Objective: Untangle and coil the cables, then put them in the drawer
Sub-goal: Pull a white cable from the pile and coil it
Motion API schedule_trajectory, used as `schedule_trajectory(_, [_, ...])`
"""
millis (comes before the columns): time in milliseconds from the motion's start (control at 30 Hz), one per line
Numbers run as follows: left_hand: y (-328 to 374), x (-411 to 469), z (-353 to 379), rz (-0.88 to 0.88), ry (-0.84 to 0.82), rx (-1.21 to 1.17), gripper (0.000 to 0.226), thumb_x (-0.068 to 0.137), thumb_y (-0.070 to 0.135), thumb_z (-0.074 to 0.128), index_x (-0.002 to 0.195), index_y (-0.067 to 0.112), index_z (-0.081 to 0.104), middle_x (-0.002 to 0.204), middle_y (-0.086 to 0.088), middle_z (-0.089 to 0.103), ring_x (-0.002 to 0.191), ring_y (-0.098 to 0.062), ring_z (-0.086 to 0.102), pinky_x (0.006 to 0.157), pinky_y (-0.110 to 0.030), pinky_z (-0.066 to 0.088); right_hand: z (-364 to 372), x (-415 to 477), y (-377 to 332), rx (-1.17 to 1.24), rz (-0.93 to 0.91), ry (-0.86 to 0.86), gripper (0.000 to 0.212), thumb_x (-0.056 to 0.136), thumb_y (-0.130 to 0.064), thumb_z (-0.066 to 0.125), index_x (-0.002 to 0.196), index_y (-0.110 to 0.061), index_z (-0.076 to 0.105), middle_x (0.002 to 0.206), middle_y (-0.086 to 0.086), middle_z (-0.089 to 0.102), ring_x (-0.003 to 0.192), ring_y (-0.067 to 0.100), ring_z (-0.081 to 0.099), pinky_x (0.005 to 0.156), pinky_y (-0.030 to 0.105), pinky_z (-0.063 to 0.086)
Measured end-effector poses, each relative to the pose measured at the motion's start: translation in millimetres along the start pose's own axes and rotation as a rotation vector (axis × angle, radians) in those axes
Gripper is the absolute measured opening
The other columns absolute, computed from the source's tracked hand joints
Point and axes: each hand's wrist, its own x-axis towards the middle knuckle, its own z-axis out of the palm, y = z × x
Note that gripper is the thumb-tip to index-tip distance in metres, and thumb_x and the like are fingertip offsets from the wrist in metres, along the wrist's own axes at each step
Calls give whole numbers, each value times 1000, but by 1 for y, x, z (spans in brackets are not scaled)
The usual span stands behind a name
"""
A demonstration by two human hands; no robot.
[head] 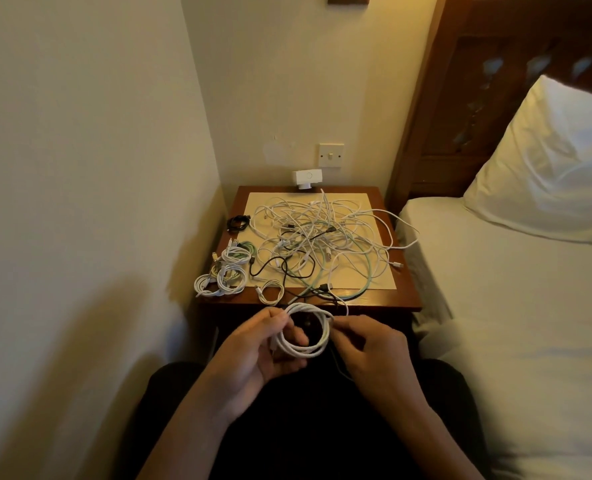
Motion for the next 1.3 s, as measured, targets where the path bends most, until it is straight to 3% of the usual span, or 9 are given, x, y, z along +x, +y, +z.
schedule_trajectory(100, [-14,2,1,83,170,231,23,102,28,56,103,12,72,102,-6,74,99,-25,68,91,-44,55,7,-4,-7,401,229,-37,23,97,-16,68,113,-30,76,103,-13,78,101,2,72,88,25,59])
schedule_trajectory(200, [-21,-2,4,222,288,375,18,99,33,61,98,29,79,97,4,75,95,-11,69,87,-31,57,13,-8,-13,760,417,-75,26,99,-6,62,115,-20,76,107,0,79,105,15,74,95,36,59])
schedule_trajectory(300, [-29,-2,3,329,338,535,14,96,36,66,103,36,78,96,9,73,86,-5,67,76,-22,52,14,-11,-13,879,485,-78,25,99,-9,60,116,-17,76,109,4,78,106,18,74,98,39,57])
schedule_trajectory(533, [-40,2,5,350,418,595,9,93,36,71,98,33,78,89,13,74,79,-2,68,72,-26,52,13,-9,-8,975,519,-243,26,102,-17,56,118,-19,77,103,4,76,101,20,70,98,37,53])
schedule_trajectory(667, [-41,-1,5,329,379,598,12,95,34,68,87,30,76,70,8,68,63,-2,59,64,-26,47,8,-8,-7,844,454,-278,29,91,-25,70,120,-22,74,103,-2,76,101,17,71,97,36,55])
schedule_trajectory(833, [-35,-4,4,294,370,562,14,97,23,65,86,19,73,63,0,62,56,-14,53,58,-32,44,6,-11,-15,133,139,-179,36,101,-22,62,134,-37,59,104,-14,69,95,-6,64,78,15,56])
schedule_trajectory(1000, [-21,-6,-8,156,277,514,19,95,21,63,87,5,68,69,-7,62,68,-23,55,72,-42,47,3,-12,-12,-80,32,-268,49,105,-16,55,152,-29,48,112,-13,69,101,5,67,93,28,58])
schedule_trajectory(1133, [-16,-10,0,-20,36,-167,13,85,2,57,97,1,61,81,-18,62,84,-29,65,106,-53,45,1,-15,-13,-95,-76,-82,33,100,-22,65,131,-31,68,107,-20,72,97,-6,66,87,21,57])
schedule_trajectory(1300, [-22,1,0,70,94,-196,19,93,21,64,102,6,57,65,-5,39,58,-16,47,83,-40,47,2,-21,-12,119,-70,-14,29,89,-18,76,112,-35,75,103,-25,74,100,-9,68,89,18,57])
